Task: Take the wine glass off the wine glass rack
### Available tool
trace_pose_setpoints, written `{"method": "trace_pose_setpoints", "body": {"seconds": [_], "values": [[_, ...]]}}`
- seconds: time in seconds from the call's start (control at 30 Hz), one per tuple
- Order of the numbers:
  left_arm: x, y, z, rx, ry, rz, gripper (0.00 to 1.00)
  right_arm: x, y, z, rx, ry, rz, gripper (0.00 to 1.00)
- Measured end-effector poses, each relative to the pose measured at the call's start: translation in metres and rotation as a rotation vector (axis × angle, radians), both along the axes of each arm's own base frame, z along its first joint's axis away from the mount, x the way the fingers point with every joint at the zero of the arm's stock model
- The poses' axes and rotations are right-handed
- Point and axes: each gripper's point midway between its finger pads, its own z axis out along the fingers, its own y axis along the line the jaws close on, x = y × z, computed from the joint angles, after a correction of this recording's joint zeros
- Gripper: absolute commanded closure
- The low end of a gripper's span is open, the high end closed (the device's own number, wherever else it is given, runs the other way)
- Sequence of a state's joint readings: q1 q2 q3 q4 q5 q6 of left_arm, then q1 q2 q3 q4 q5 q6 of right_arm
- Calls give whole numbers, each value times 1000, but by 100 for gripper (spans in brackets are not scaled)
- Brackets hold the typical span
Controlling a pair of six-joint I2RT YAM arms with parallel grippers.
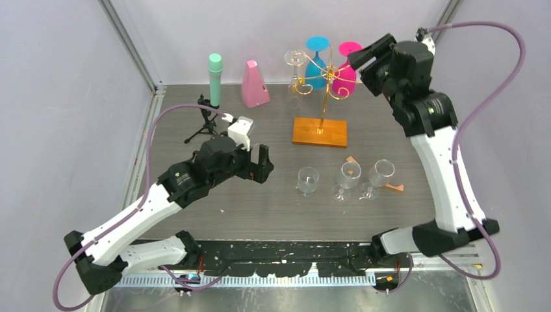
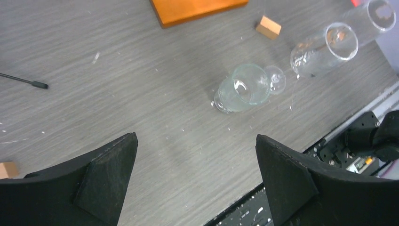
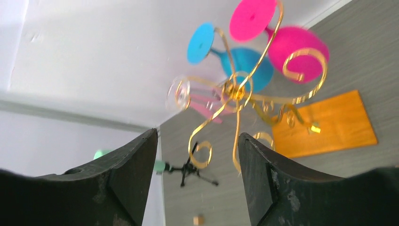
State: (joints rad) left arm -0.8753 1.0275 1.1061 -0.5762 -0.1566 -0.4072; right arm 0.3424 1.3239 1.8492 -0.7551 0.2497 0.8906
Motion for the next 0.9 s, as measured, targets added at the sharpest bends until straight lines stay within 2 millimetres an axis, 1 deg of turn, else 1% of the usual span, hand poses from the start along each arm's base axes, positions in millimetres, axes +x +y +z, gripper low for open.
{"method": "trace_pose_setpoints", "body": {"seconds": [0.07,0.13,0.17,0.2,0.23,0.27,0.3,0.33,0.37,0.43,0.53,0.6,0.7,0.73,0.8,0.83,0.9], "values": [[1,8,6,-9,-42,23,0,27,-10,-2,-7,10,-48,34],[5,16,9,-3,-79,48,0,52,-26,-9,-12,31,-98,34],[7,20,10,5,-99,62,0,68,-38,-15,-12,44,-126,34],[10,23,10,12,-112,77,0,78,-44,-21,-12,56,-140,37],[12,26,9,23,-122,90,0,91,-56,-32,-9,79,-158,38],[14,28,6,34,-130,100,0,102,-57,-44,0,107,-145,43],[15,30,3,45,-132,109,0,108,-67,-50,4,120,-159,51],[16,31,-1,54,-133,115,0,115,-74,-60,14,142,-157,55],[18,32,-5,59,-133,122,0,121,-80,-67,29,158,-150,62],[19,32,-12,71,-127,129,0,130,-90,-77,62,180,-139,67],[23,28,-19,83,-117,132,0,141,-100,-85,98,188,-117,69],[26,25,-25,92,-107,132,0,147,-106,-85,111,179,-106,70],[28,21,-34,114,-86,130,0,153,-104,-79,122,151,-78,72],[29,20,-37,119,-80,130,0,155,-101,-76,127,137,-60,72],[29,19,-39,119,-73,131,0,157,-96,-69,134,112,-30,66],[29,19,-39,118,-71,133,0,159,-94,-67,140,103,-18,61],[29,19,-39,114,-69,135,0,161,-89,-62,155,84,14,57]]}}
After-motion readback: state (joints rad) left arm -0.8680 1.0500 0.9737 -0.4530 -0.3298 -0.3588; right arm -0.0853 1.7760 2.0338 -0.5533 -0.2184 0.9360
